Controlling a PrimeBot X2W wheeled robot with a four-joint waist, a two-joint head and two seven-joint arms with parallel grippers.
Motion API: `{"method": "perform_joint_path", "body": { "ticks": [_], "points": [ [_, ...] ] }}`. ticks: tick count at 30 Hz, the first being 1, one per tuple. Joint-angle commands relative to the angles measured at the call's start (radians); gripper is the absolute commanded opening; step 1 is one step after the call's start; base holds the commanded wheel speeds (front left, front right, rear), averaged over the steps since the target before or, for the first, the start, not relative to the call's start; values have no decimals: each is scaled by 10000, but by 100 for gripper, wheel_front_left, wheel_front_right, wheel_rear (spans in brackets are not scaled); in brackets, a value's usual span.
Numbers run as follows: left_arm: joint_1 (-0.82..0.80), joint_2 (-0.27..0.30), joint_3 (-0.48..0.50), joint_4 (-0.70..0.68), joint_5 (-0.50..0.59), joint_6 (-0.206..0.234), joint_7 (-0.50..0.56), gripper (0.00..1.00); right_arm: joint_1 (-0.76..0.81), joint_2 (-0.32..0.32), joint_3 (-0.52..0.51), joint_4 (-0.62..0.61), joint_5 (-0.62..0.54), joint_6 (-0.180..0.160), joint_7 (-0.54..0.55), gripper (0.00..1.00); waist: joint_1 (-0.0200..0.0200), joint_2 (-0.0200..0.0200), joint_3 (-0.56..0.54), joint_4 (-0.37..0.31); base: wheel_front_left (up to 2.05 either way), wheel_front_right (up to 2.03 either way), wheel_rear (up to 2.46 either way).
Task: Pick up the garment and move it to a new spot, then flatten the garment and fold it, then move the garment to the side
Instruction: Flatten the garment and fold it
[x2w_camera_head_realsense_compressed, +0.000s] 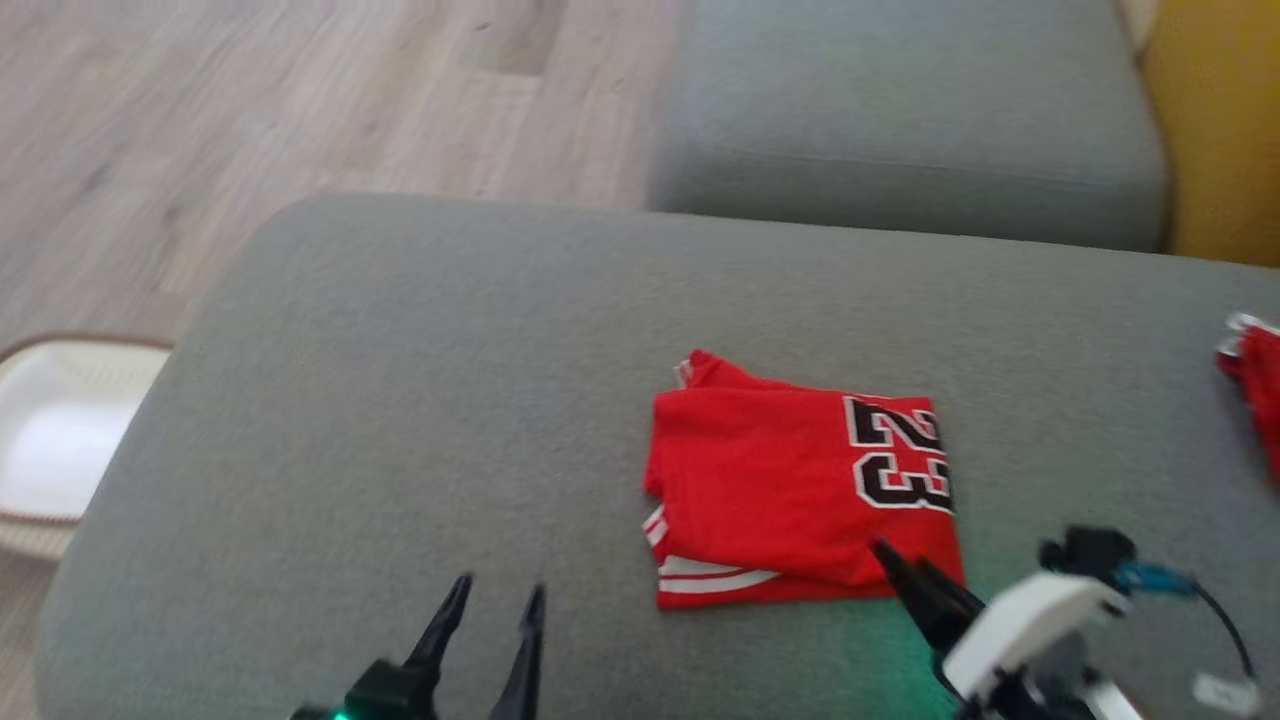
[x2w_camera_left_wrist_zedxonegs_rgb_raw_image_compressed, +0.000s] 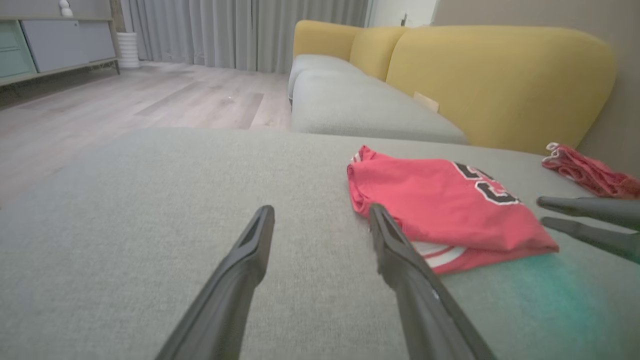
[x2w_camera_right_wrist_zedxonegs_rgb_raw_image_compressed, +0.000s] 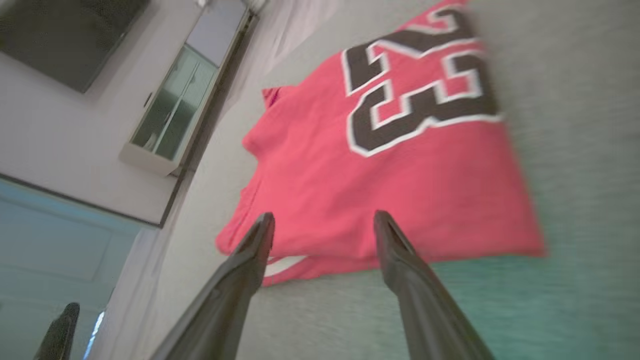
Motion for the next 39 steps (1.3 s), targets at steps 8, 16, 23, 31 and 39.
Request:
{"method": "perform_joint_path", "body": {
  "ticks": [8,16,23,31,39],
  "points": [
    [-161,-110,1038,505,-216,384,-122,100,175,-903,-256,534,-2340,-9,-2941,100,0,0,-542,-1036,0,0,0],
    [58,-110,1577,168,-15,557,-122,100,154,-776,-307,952,-4733,-9,-4751,100,0,0,-876,-1384,0,0,0],
    [403,-110,1878,-474,81,815,-122,100,873,-123,-1525,-863,-6588,-9,-4911,100,0,0,-1034,-1476,0,0,0],
    [890,-110,2009,-1310,360,386,-122,100,2279,737,-2378,-2470,-7805,-9,-4914,100,0,0,-1145,-1386,0,0,0],
    [1163,-110,2033,-1417,747,343,-122,100,2680,996,-2370,-2617,-8138,-9,-4915,100,0,0,-1228,-1353,0,0,0]
  ]
}}
